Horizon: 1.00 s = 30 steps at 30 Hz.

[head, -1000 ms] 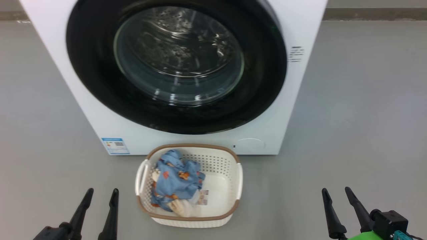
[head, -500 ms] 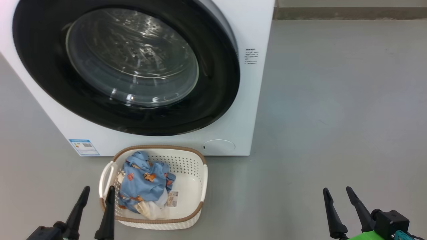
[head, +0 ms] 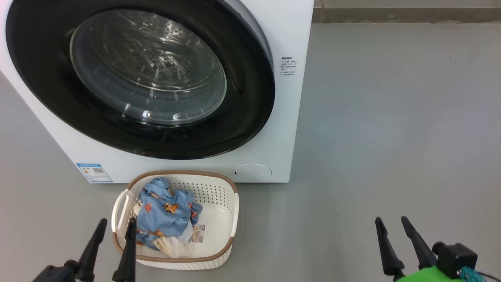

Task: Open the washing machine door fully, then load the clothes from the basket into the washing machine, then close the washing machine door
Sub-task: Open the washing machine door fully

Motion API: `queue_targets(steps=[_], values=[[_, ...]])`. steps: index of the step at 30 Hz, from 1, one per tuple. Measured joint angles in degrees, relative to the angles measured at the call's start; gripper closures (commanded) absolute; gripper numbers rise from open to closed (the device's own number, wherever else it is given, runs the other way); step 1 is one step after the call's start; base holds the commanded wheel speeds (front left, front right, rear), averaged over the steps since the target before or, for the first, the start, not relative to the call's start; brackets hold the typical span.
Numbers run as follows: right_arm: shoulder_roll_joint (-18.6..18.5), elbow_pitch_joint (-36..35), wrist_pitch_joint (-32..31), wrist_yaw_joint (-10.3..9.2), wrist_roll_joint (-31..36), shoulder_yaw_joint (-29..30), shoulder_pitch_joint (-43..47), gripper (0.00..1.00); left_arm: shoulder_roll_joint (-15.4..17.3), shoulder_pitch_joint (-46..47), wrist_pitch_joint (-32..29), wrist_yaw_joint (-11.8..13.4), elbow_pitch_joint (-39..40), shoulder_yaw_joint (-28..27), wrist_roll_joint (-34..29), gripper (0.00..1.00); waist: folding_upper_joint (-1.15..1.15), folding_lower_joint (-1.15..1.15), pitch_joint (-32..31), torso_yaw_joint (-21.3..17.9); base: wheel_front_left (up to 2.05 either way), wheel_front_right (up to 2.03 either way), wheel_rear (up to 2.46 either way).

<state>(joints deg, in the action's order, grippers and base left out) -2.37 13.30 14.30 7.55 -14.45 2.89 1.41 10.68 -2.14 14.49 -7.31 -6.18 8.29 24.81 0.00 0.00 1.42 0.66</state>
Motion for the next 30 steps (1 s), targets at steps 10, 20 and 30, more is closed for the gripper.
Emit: queue_targets(steps=[10, 20, 30], values=[[-0.07, 0.94, 0.01, 0.00, -5.36, -0.66, -8.47, 1.00, -0.10, 0.08, 0.00, 0.00, 0.31, 0.71, 0.10, 0.00, 0.00, 0.00, 0.54, 0.57, 0.00, 0.00, 0.00], [-0.60, 3.72, 0.02, 0.00, -9.35, -0.68, -21.70, 1.00, 0.07, 1.35, 0.04, 0.00, 0.56, 2.36, 0.88, 0.00, 0.00, 0.00, 2.06, 2.14, 0.00, 0.00, 0.00], [-1.43, 10.98, 0.43, 0.00, -25.17, -3.01, -34.55, 1.00, 0.69, 4.41, 0.04, 0.00, 0.94, 4.00, 2.27, 0.00, 0.00, 0.00, 5.08, 4.57, 0.00, 0.00, 0.00]])
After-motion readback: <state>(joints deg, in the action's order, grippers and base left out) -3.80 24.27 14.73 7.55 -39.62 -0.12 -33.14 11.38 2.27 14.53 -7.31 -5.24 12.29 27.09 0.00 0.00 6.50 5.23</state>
